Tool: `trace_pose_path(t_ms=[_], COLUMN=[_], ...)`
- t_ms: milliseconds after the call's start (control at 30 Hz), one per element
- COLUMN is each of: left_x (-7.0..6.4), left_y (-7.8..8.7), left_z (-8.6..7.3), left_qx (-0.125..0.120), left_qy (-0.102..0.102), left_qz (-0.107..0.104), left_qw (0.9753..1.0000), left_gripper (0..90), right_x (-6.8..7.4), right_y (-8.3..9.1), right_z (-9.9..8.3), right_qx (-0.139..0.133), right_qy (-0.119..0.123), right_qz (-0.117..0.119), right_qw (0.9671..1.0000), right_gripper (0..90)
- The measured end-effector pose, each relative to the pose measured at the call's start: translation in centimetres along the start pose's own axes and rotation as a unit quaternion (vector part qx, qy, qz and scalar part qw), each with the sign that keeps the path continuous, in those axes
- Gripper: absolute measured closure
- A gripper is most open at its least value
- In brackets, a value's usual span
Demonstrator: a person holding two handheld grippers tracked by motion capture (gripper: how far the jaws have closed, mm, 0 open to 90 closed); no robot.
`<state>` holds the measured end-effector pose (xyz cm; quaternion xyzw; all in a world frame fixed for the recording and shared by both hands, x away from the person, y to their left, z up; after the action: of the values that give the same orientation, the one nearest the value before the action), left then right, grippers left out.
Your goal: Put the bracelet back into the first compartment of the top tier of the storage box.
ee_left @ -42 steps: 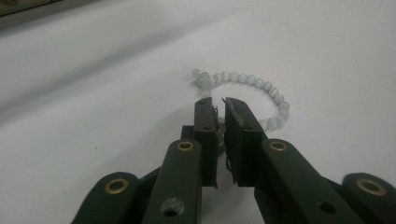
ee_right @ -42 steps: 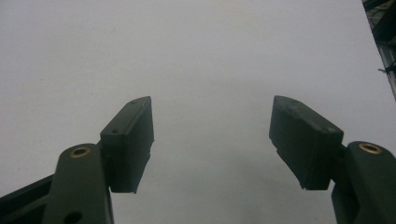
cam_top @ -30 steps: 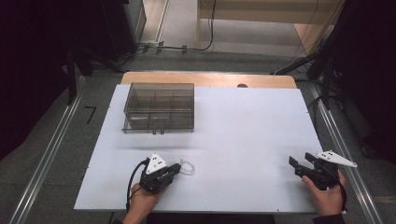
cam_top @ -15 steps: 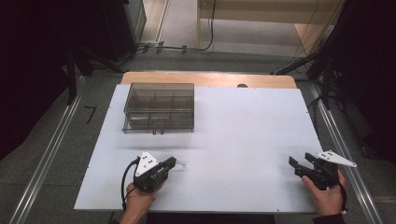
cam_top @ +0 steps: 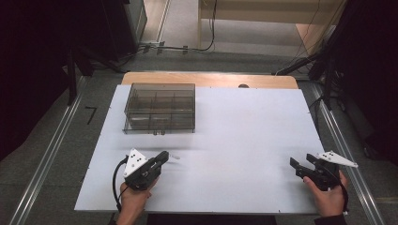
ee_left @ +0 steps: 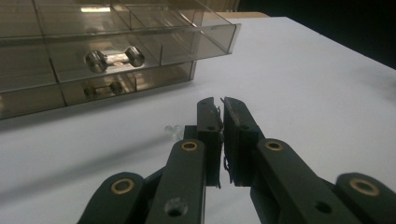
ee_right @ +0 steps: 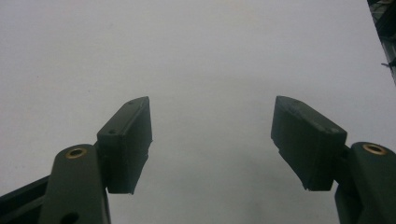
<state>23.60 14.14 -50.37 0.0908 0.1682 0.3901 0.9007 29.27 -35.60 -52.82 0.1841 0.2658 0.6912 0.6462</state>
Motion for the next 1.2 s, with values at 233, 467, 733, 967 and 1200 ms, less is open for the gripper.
trace_pose_path(t_ms=[233, 467, 733, 967, 1200], left_x=[0.5, 1.0, 1.7, 2.3, 2.7], left_y=[0.8, 1.4, 2.6, 3.0, 3.4], left_z=[0.6, 1.1, 2.3, 2.9, 3.5], left_qx=[-0.022, -0.035, -0.065, -0.078, -0.089], left_qy=[0.004, 0.008, 0.011, 0.011, 0.013], left_qz=[0.015, 0.024, 0.042, 0.052, 0.061], left_qw=[0.9997, 0.9991, 0.9970, 0.9956, 0.9940], left_gripper=[86.6, 86.7, 86.7, 86.7, 86.7], right_x=[0.0, 0.0, 0.0, 0.0, 0.0], right_y=[0.0, 0.0, 0.0, -0.1, -0.1], right_z=[0.0, 0.0, 0.0, 0.0, 0.0], right_qx=[0.000, 0.000, 0.002, 0.001, 0.001], right_qy=[-0.002, -0.002, -0.003, 0.001, 0.001], right_qz=[0.001, 0.002, 0.002, 0.003, 0.003], right_qw=[1.0000, 1.0000, 1.0000, 1.0000, 1.0000], right_gripper=[27.4, 27.5, 27.4, 27.4, 27.5])
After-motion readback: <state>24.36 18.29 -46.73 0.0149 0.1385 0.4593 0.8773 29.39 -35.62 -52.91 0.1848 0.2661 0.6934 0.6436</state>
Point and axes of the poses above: each handheld gripper's, and its own axes: y roughly backward along the jaws, z roughly out of its top, x roughly to its left, the point moved 4 cm from there along -y, roughly forward along the jaws, and after that the axes turned 14 degrees about -z, right-handed, at the moved point
